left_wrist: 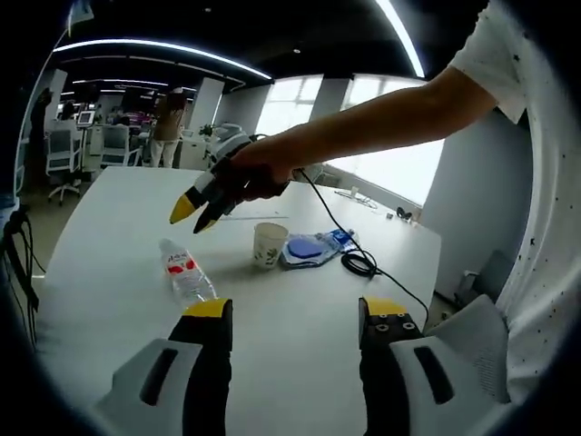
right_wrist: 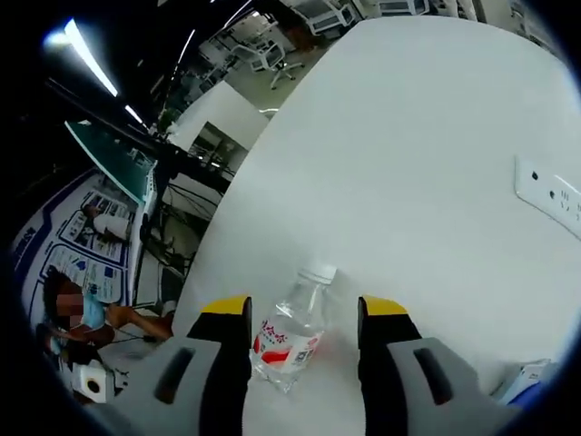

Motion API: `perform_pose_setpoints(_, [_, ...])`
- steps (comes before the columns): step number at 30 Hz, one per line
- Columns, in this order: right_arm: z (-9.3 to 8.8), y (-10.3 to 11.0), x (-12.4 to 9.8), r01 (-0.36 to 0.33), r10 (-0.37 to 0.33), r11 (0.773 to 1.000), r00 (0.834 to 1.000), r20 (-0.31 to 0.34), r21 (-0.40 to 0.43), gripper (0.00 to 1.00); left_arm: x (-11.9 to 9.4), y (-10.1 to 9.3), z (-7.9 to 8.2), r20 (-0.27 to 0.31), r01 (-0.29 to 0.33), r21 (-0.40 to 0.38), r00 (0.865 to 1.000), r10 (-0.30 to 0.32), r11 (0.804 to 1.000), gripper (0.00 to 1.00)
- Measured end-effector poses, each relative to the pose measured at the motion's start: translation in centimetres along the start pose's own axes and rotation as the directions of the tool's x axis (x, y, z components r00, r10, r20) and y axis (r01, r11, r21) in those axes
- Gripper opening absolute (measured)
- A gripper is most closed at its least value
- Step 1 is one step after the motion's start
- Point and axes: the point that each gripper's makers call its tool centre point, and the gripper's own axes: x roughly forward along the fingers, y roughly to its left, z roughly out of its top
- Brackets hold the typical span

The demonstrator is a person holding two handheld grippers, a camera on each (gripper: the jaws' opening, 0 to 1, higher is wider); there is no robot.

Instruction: Arrange the tabletop items into an orderly group along one side of the table until the central work area is clear of visible clutter.

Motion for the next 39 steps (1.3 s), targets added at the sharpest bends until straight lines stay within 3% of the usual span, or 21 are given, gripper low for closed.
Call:
perform_pose_setpoints(16, [-0.1,-1.3,3.4,0.065,-0.062,0.995,0.997,-0.036,0.071,0.42,-0.2,0.9,-1.1,0.016,-0.024,-0.046,1.000,0.024,0.999,0.55])
perform_pose_setpoints(28, [-0.3,-2.1,4.5,0.119,-0.112,0.986,0.992,-0.061,0.120,0.40,-0.5,1.5,-1.8,0.026,-0.036,-0.063,0.999,0.038,0.997,0.55])
perform_pose_setpoints(39, [-0.5,-1.9,5.4,0.126,-0.118,0.979,0.991,-0.058,0.158,0.35,-0.5,1.8,-2.2,0.034,-0.042,-0.076,0.998,0.045,0.996,0.55])
